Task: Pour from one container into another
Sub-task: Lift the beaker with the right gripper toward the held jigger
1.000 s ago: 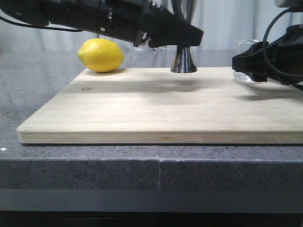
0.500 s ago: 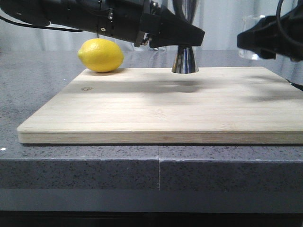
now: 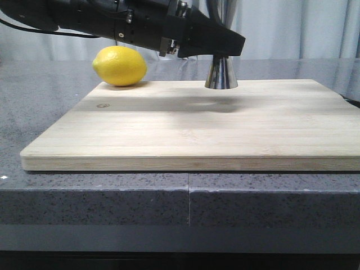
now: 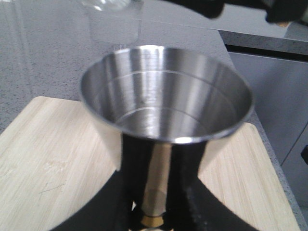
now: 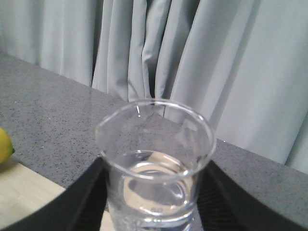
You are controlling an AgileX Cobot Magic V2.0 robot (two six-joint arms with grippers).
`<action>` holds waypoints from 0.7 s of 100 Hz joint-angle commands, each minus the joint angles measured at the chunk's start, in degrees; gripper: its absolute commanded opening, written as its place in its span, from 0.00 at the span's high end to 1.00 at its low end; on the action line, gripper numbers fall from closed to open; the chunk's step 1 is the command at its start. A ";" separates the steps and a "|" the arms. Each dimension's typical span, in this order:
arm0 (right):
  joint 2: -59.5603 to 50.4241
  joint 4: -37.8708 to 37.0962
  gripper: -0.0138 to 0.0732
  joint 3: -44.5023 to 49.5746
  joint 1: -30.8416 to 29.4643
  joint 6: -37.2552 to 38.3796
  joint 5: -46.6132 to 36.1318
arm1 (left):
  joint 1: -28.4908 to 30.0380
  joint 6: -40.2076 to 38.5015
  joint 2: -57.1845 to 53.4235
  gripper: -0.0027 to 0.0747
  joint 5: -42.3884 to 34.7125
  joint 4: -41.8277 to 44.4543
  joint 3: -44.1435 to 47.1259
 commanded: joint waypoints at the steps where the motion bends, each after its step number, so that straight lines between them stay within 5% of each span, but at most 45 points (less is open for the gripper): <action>1: -1.98 -1.06 0.58 -3.93 0.87 -0.28 -1.77 | -0.35 -0.57 -3.79 0.99 3.91 -3.97 -1.85; 70: -2.07 -13.06 0.58 -10.70 7.88 -0.28 5.70 | -0.35 -1.45 -3.79 0.99 6.29 -2.54 -1.85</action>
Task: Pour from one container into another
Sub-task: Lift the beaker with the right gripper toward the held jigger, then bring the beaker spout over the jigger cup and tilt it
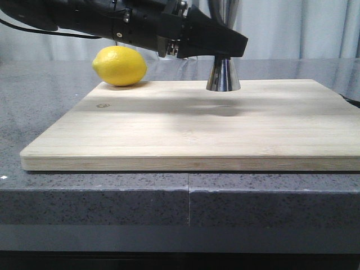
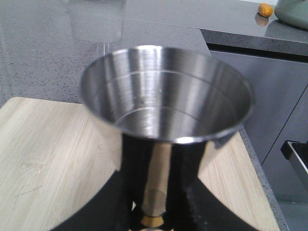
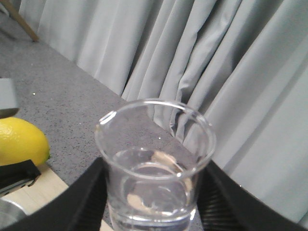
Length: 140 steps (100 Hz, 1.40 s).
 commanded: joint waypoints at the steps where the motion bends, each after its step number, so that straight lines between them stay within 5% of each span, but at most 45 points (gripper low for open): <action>1: -1.98 -1.98 0.58 -2.22 0.49 -0.28 -3.25 | -0.35 -0.49 -3.79 0.99 3.44 -4.04 -1.85; 140: -3.60 -23.37 0.58 -2.22 0.74 -0.28 -1.39 | -0.35 -0.62 -3.79 0.99 4.03 -3.01 -1.85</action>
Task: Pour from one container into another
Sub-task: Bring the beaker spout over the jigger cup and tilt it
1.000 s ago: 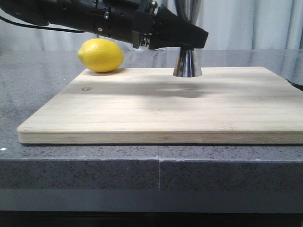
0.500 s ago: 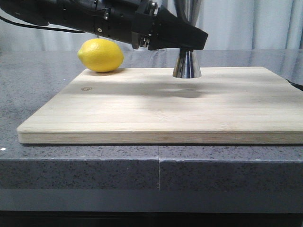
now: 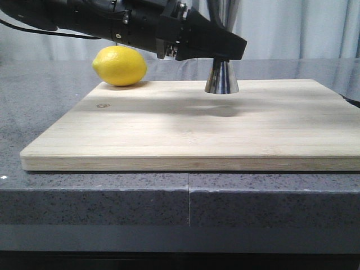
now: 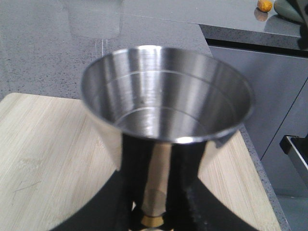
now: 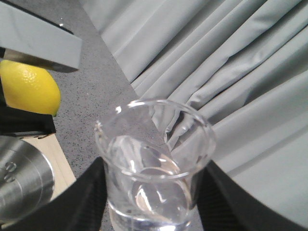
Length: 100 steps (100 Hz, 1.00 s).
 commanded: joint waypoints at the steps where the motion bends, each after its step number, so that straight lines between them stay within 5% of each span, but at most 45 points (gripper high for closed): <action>1: -1.91 -0.50 0.58 -2.22 -0.04 -0.28 -3.46 | -0.35 -0.52 -3.79 0.99 4.03 -4.03 -1.85; 100: -1.91 -13.54 0.58 -2.22 -0.04 -0.28 -3.88 | -0.35 -0.55 -3.79 0.99 4.44 -4.03 -1.85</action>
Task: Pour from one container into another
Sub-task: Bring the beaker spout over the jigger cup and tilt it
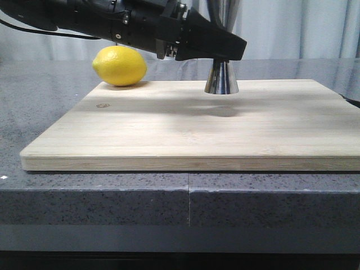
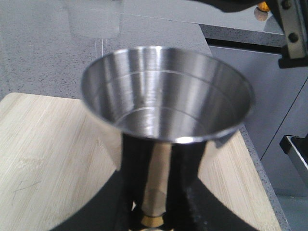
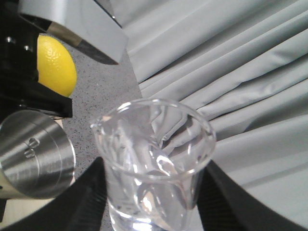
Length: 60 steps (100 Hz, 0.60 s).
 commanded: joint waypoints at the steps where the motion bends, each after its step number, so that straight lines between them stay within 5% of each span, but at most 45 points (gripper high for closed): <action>1: -1.91 -0.26 0.58 -2.22 -0.04 -0.15 -2.38 | -0.35 -0.55 -3.79 0.99 4.44 -4.13 -1.85; 60: -1.91 -3.90 0.58 -2.22 -0.04 -0.15 -1.11 | -0.35 -0.55 -3.79 0.99 5.46 -4.10 -1.85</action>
